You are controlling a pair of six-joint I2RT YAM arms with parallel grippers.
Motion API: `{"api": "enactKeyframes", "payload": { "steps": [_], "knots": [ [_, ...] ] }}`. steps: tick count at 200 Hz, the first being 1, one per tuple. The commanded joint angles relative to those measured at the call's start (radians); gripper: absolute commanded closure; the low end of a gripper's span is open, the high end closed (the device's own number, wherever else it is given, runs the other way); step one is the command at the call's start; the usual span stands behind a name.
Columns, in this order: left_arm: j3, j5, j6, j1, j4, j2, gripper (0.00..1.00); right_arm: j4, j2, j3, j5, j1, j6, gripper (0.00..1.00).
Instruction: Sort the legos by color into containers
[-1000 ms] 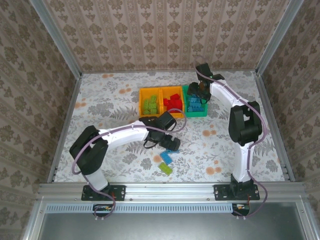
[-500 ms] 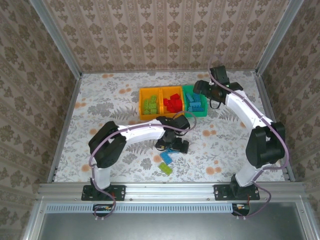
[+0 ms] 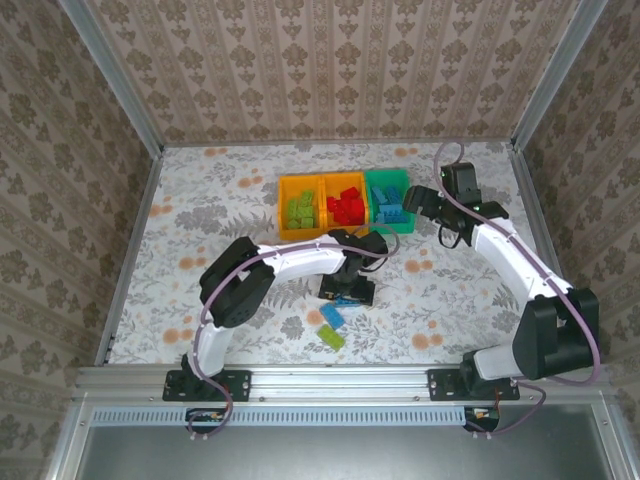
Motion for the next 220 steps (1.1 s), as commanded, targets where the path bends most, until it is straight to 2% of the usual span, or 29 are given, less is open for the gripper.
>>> {"api": "enactKeyframes", "payload": {
  "steps": [1,41,73,135,181,220],
  "knots": [
    [0.024,-0.006,-0.009,0.002,-0.06,0.022,0.27,0.011,-0.043,-0.029,0.04,-0.021,-0.031,0.04],
    [0.034,-0.036,0.014,0.014,-0.072,0.013,0.39,0.022,-0.077,-0.07,0.03,-0.044,-0.024,0.03],
    [0.132,-0.075,0.084,0.034,-0.09,0.025,0.4,0.012,-0.091,-0.096,0.027,-0.044,-0.028,0.03],
    [0.479,-0.127,0.278,0.119,-0.076,0.108,0.39,-0.031,-0.181,-0.239,0.023,-0.044,0.004,0.03],
    [0.591,-0.009,0.36,0.191,0.092,0.161,0.39,-0.036,-0.341,-0.38,-0.074,-0.042,0.035,0.05],
    [0.627,0.115,0.328,0.241,0.239,0.215,0.39,-0.093,-0.474,-0.486,-0.111,-0.036,0.055,0.07]
  ]
}}
